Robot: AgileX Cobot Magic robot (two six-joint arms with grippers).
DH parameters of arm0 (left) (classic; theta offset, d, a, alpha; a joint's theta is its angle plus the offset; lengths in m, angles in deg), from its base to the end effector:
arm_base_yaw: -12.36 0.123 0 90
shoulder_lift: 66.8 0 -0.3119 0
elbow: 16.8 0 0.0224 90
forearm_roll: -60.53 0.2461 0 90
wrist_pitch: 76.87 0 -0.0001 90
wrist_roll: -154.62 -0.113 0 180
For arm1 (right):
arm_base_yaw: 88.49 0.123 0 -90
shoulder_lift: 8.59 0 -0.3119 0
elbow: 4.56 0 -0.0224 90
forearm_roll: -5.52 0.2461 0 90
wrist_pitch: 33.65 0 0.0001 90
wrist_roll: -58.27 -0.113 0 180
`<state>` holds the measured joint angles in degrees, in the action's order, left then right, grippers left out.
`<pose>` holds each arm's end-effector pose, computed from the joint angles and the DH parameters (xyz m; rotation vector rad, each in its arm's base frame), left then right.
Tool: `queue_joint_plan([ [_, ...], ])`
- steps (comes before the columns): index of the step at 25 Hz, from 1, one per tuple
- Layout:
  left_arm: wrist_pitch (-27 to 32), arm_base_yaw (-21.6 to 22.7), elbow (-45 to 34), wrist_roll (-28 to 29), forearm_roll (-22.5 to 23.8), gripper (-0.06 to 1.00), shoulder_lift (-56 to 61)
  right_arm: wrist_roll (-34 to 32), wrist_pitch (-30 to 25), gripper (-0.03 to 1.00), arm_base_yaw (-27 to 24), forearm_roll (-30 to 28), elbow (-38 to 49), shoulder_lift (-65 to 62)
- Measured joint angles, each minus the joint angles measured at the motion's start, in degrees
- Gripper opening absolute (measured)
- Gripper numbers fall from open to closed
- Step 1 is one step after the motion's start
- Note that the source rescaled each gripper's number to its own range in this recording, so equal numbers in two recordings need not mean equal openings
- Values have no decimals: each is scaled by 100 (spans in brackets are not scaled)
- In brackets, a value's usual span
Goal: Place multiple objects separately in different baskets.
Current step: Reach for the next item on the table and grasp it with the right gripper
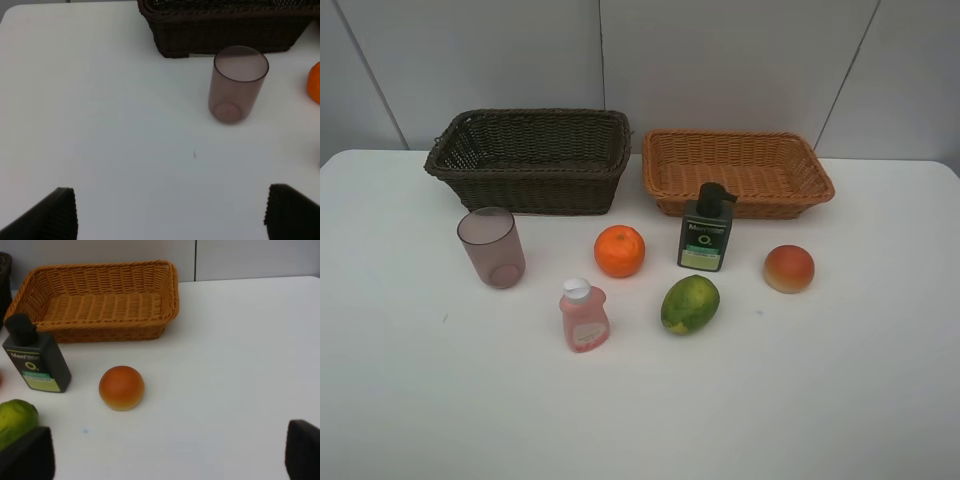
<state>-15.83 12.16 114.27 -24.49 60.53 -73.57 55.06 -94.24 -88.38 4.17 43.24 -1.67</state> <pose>-0.0182 0.0001 0.2660 -0.0123 2.0375 -0.0119 -0.0196 -0.0024 0.2726 0.0559 2.0116 0.0089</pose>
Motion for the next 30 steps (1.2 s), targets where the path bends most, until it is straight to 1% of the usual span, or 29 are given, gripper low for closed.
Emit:
queue_joint_plan([
  [30,0,0,0,0,0,97,0,0,0,100,0,0,0,0],
])
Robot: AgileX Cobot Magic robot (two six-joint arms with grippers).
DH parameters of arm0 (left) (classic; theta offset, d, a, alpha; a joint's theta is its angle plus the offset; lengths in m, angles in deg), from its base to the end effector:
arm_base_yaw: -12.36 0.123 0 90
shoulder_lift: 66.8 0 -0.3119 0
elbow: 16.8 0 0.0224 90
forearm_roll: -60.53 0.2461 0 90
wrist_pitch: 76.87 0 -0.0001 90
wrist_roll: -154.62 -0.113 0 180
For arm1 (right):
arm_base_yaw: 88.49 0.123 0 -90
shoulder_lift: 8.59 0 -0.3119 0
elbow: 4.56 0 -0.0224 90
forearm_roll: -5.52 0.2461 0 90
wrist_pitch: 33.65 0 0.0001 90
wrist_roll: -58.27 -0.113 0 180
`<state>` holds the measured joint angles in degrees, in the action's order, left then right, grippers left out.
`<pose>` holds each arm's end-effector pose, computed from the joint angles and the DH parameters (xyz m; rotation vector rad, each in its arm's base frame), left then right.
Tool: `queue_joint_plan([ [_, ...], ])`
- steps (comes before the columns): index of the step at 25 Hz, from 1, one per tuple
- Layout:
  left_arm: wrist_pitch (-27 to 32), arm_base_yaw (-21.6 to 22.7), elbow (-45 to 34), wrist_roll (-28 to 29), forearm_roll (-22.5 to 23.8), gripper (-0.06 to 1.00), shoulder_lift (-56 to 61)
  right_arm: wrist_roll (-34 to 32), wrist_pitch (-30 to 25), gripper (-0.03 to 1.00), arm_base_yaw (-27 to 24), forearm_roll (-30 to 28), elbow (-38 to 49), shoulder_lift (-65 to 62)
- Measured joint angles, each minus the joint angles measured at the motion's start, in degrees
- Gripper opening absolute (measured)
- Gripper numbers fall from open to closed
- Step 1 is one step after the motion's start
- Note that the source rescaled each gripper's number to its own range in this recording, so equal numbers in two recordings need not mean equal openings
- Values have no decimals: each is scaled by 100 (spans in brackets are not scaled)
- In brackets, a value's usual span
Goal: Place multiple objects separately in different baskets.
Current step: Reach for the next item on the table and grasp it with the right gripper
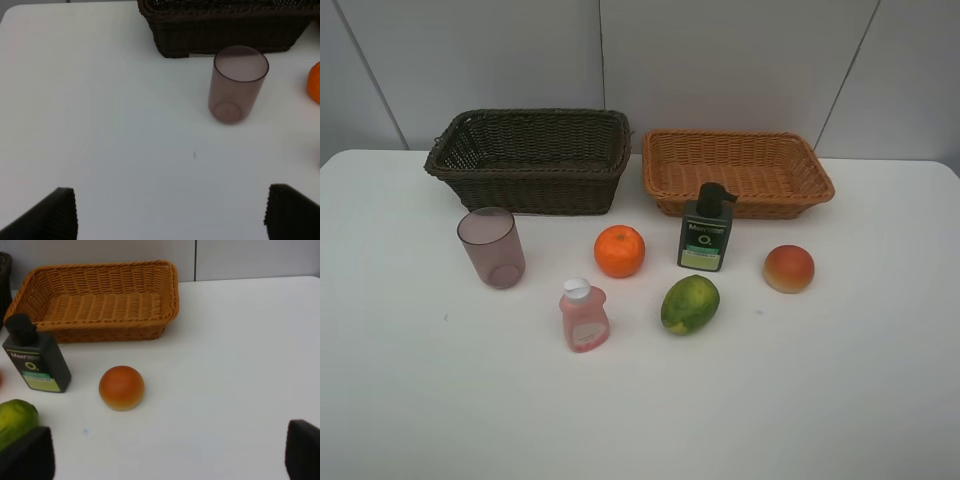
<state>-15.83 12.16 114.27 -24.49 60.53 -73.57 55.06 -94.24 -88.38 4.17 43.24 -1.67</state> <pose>-0.0182 0.0001 0.2660 -0.0123 2.0375 -0.0119 -0.0196 -0.0024 0.2726 0.0559 2.0116 0.0089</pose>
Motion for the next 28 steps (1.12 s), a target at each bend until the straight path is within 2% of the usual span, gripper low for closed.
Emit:
queue_joint_plan([
  [17,0,0,0,0,0,97,0,0,0,100,0,-7,0,83],
  [22,0,0,0,0,0,97,0,0,-6,100,0,-142,-48,1143],
  [28,0,0,0,0,0,97,0,0,13,100,0,-726,-539,2964],
])
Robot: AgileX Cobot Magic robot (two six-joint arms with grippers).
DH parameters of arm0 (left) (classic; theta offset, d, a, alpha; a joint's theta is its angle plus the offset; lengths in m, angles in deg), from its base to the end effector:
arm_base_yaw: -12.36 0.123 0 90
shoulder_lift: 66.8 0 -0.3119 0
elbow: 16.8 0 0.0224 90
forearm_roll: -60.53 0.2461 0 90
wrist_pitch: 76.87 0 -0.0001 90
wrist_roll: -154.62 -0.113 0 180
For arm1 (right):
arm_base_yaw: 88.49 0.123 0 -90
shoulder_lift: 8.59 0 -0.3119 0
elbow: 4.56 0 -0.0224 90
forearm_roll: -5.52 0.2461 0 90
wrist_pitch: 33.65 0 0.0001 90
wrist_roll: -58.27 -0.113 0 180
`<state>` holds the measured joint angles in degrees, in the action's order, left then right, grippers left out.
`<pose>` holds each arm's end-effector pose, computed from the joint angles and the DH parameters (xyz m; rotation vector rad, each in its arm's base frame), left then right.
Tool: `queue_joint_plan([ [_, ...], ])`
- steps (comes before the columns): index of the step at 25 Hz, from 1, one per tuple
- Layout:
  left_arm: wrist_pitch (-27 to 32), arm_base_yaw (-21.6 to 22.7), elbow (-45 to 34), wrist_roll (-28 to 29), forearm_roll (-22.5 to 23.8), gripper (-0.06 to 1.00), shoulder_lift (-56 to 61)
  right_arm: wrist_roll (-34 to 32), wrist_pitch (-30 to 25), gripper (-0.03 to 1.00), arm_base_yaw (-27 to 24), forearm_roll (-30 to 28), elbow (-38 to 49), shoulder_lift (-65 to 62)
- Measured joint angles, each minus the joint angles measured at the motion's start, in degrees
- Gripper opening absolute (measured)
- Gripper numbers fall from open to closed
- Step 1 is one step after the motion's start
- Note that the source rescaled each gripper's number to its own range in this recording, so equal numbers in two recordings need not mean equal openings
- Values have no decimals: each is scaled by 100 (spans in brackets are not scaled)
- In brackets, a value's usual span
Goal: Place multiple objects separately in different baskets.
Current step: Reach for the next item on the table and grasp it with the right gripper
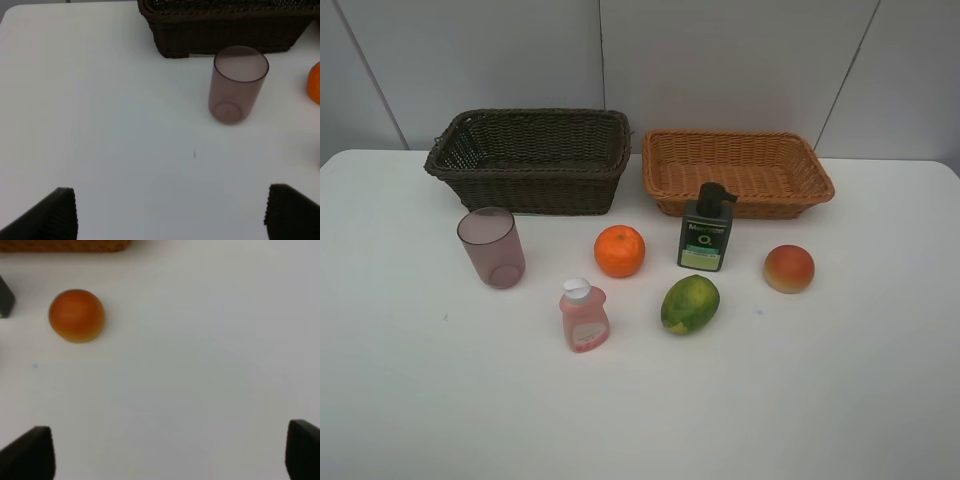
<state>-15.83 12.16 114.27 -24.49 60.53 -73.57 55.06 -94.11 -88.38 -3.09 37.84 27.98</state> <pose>-0.0182 0.0001 0.2660 -0.0123 2.0375 -0.0119 0.0600 -0.0146 0.2931 0.0343 2.4254 -0.1661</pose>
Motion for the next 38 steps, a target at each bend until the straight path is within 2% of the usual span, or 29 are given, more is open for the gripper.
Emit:
queue_joint_plan([
  [7,0,0,0,0,0,97,0,-243,367,100,94,-133,-913,2005],
  [14,0,0,0,0,0,97,0,-365,731,100,1132,-252,-1560,3847],
  [21,0,0,0,0,0,97,0,-365,881,100,1701,-221,-2072,5259],
  [26,0,0,0,0,0,97,0,-457,1688,100,1724,29,-2102,5879],
  [27,0,0,0,0,0,97,0,-457,1688,100,1724,29,-2102,5879],
  [33,0,0,0,0,0,97,0,-1141,2449,100,1724,62,-2102,6535],
  [38,0,0,0,0,0,97,0,-1698,2656,100,1717,-427,-2102,6974],
])
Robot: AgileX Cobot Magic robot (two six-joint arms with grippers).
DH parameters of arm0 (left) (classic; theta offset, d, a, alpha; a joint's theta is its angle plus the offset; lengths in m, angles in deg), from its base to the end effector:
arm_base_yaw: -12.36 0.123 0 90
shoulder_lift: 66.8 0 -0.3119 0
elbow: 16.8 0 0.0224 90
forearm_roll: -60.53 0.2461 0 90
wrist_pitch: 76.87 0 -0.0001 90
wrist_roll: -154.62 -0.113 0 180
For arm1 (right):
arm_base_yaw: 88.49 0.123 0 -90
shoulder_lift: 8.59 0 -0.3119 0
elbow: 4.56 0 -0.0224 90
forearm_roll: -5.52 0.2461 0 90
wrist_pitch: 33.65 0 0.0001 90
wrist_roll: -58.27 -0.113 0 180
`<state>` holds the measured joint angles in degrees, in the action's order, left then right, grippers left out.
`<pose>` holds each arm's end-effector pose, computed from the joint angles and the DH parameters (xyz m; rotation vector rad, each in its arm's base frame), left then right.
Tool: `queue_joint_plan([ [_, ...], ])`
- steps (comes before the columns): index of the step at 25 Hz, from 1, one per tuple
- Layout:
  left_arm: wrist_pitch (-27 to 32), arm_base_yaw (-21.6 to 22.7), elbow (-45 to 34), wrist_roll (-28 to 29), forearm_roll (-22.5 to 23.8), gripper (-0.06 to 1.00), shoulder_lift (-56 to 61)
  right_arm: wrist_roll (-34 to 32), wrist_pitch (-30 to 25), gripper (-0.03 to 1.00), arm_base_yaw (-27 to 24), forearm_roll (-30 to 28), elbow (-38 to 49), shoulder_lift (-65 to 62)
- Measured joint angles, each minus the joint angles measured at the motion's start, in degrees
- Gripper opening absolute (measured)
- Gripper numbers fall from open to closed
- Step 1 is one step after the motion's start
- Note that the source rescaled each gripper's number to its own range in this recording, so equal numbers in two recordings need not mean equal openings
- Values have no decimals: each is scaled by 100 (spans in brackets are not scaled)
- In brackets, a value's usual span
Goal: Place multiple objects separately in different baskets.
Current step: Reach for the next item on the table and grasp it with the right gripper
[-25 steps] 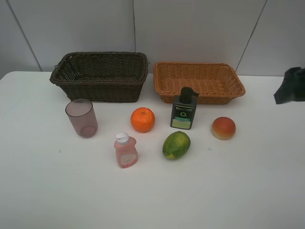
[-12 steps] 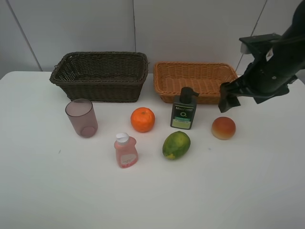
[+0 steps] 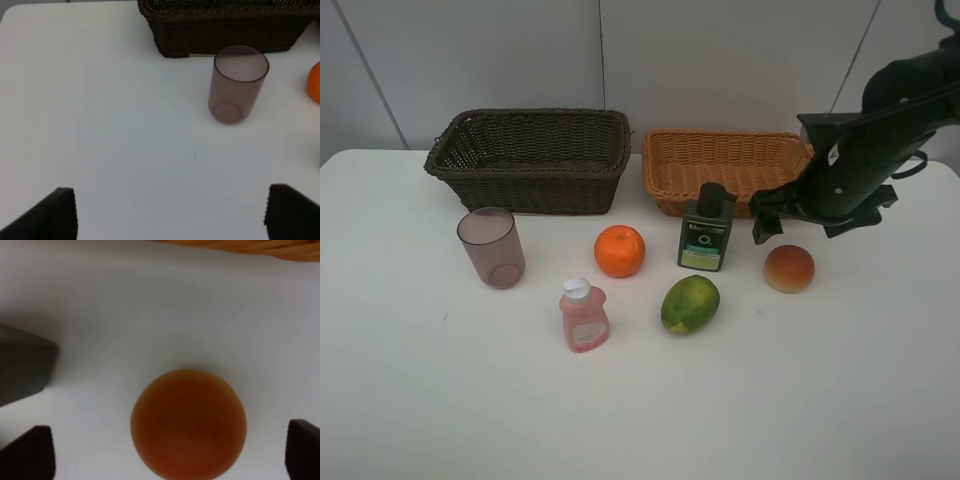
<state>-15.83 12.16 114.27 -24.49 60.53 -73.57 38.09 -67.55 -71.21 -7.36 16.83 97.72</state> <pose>-0.0182 0.0001 0.2660 -0.0123 2.0375 -0.0119 0.3217 0.0854 0.1836 -0.1616 2.7843 -0.0611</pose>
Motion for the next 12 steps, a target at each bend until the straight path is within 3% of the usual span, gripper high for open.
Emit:
queue_joint_plan([
  [12,0,0,0,0,0,97,0,-124,332,100,-287,-194,0,536],
])
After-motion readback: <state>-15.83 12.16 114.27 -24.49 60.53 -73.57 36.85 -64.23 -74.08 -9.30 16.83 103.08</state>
